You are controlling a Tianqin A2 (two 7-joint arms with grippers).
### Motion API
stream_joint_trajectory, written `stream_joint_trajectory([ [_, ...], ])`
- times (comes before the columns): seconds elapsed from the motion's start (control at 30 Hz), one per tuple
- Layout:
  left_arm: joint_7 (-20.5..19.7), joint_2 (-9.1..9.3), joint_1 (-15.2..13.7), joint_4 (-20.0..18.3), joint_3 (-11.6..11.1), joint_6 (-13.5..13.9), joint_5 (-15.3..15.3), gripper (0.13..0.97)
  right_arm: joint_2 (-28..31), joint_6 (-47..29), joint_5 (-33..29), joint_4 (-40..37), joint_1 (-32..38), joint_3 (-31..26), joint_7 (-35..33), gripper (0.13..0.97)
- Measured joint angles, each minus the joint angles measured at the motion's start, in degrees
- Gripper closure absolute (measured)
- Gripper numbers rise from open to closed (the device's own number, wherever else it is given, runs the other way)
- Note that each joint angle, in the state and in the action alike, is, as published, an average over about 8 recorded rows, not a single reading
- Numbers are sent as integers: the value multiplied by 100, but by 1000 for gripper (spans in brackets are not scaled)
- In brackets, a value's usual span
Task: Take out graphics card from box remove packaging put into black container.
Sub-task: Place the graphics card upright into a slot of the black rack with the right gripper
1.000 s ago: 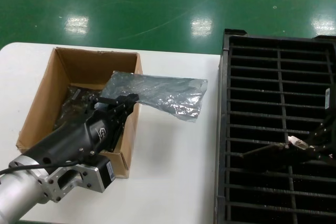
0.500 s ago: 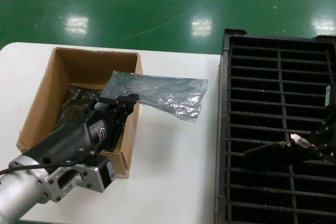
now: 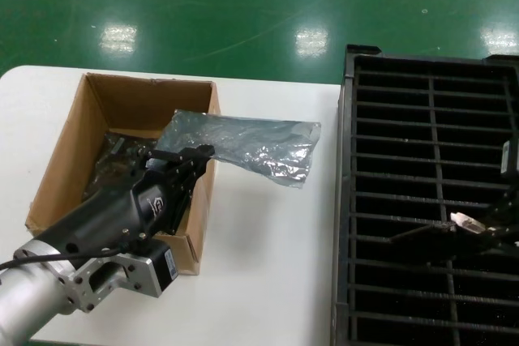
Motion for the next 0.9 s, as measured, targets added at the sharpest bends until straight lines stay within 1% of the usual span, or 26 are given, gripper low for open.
stream_joint_trajectory([
  [0.23, 0, 0, 0, 0, 0, 0, 0, 958, -57, -1, -49, 99, 2, -159, 117, 907],
  [0.73, 0, 0, 0, 0, 0, 0, 0, 958, -405, 0, -297, -210, 197, -448, -142, 907],
  [0.9, 0, 0, 0, 0, 0, 0, 0, 958, -512, 1, -358, -290, 227, -454, -212, 907],
])
